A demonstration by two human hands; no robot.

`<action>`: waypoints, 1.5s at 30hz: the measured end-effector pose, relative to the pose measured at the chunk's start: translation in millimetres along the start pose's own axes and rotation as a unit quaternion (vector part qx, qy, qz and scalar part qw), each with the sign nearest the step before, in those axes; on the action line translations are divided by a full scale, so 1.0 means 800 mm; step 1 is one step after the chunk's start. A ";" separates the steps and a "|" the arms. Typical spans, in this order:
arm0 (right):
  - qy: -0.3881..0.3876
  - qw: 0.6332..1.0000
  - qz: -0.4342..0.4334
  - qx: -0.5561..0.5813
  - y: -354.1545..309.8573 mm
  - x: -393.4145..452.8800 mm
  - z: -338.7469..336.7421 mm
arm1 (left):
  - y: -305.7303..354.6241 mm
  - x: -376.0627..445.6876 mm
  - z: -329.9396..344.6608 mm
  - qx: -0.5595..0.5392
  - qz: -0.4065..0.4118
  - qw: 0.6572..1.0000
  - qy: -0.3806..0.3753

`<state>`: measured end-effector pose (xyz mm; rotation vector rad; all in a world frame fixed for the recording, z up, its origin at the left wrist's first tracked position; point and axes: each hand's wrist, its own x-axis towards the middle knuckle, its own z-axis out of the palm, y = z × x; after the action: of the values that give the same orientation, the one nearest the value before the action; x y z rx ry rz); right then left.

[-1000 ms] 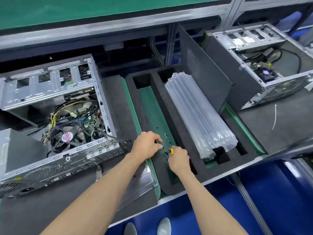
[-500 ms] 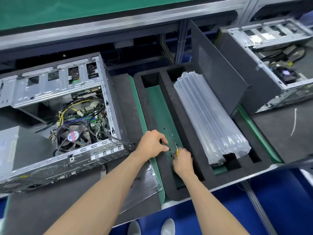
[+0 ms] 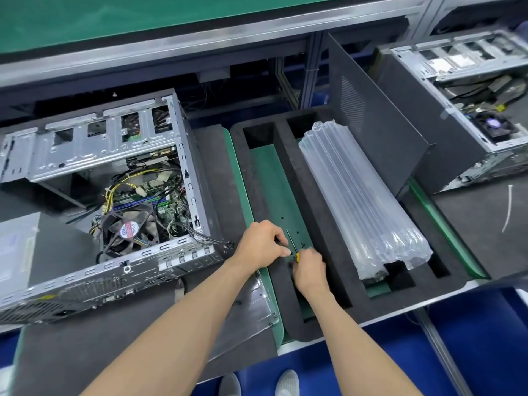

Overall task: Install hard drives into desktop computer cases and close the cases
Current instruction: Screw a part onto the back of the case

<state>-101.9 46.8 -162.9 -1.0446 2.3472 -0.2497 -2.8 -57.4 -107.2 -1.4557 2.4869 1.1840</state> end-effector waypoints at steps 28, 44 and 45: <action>0.158 0.917 -0.142 0.337 -0.062 -0.090 -0.118 | 0.061 -0.087 -0.043 -0.410 -0.073 0.902 0.110; 0.208 0.893 -0.194 0.348 -0.123 -0.261 -0.057 | -0.044 -0.257 -0.056 -0.679 -0.151 0.718 0.028; 0.209 0.894 -0.206 0.339 -0.129 -0.271 -0.051 | -0.057 -0.267 -0.060 -0.710 -0.147 0.687 0.034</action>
<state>58.5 133.1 -0.6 -1.1724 2.0590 -1.4636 167.7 57.6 -19.8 -1.8036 0.8224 3.1701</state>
